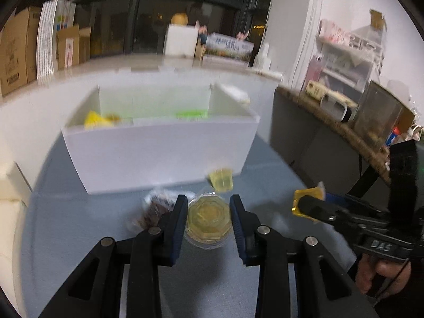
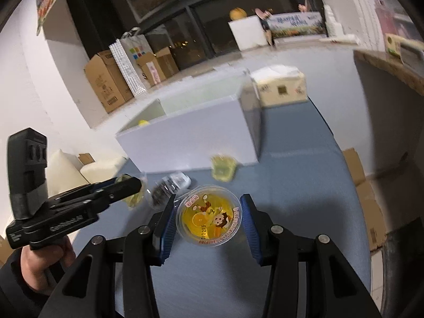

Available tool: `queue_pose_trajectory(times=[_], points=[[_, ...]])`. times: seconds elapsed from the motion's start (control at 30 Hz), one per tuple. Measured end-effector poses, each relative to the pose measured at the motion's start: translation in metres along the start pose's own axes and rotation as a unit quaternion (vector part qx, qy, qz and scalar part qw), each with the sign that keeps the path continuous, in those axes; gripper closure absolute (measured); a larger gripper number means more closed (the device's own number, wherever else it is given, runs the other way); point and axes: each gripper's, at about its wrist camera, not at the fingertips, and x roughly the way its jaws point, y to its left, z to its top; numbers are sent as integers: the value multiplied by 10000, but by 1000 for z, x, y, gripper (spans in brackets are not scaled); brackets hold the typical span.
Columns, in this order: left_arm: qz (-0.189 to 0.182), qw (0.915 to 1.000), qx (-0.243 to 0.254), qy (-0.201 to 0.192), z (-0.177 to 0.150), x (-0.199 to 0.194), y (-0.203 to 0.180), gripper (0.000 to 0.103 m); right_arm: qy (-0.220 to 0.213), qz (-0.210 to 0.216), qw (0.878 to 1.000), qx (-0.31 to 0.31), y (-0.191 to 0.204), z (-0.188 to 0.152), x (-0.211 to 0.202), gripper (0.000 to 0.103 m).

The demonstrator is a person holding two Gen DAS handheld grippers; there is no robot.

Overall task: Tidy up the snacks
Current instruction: 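Lower both jelly cups into the box and release them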

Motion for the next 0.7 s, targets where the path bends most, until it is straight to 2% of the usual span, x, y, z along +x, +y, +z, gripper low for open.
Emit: queue_pose_trajectory(times=[0.17, 0.3, 0.47, 0.6, 0.63, 0.67, 0.7], points=[[112, 9989, 75, -459, 53, -20, 20, 66, -359, 89, 9990, -246, 21, 50, 2, 53], [220, 9975, 147, -661, 95, -17, 39, 66, -618, 22, 9967, -526, 39, 97, 18, 53], [348, 9977, 127, -574, 130, 19, 68, 66, -454, -156, 9973, -552, 39, 137, 66, 53], [418, 9983, 125, -390, 128, 52, 84, 65, -238, -270, 9984, -439, 23, 144, 100, 52], [466, 9982, 135, -365, 127, 57, 85, 58, -175, -285, 9987, -397, 19, 143, 106, 51], [545, 9980, 118, -307, 125, 64, 88, 35, -76, -289, 9989, -358, 15, 142, 113, 46], [614, 9979, 63, -217, 122, 71, 93, 21, 23, -394, 9988, -289, 10, 140, 120, 30]])
